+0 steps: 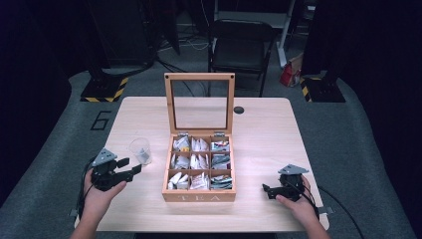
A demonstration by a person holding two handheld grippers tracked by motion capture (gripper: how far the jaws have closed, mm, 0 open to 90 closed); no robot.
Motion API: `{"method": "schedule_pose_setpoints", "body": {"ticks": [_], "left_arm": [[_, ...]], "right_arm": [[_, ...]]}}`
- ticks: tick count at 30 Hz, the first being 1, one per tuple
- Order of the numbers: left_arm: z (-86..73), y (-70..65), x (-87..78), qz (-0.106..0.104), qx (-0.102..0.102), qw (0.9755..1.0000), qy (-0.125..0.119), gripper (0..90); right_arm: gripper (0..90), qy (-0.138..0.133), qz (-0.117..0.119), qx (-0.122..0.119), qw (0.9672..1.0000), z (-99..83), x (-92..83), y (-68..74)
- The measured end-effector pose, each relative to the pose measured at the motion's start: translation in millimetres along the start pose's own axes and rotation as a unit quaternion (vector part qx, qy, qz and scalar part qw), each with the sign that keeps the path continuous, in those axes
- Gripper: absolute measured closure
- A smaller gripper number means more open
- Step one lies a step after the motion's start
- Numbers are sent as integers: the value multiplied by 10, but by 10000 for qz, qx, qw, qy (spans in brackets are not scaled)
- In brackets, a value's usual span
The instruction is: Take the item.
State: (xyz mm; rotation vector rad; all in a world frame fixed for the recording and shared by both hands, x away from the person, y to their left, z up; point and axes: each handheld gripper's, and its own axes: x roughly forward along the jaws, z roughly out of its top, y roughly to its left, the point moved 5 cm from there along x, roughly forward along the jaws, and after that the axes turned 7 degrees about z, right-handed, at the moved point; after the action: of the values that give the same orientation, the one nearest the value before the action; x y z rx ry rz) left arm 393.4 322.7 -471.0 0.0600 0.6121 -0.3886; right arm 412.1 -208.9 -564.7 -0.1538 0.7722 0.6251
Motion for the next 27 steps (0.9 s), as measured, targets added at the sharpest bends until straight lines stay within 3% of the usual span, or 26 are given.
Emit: {"method": "schedule_pose_setpoints", "body": {"ticks": [14, 15, 27], "left_arm": [[-282, 80, 103, 33, -202, 9998, 74, 391], [-302, 90, 115, 36, -133, 9999, 99, 391], [-442, 125, 234, -47, -124, 9994, 316, 391]], "right_arm": [[0, 0, 1, 0, 10000, 0, 0, 0], [0, -2, 0, 3, 10000, 0, 0, 0], [0, -1, 1, -3, 10000, 0, 0, 0]]}}
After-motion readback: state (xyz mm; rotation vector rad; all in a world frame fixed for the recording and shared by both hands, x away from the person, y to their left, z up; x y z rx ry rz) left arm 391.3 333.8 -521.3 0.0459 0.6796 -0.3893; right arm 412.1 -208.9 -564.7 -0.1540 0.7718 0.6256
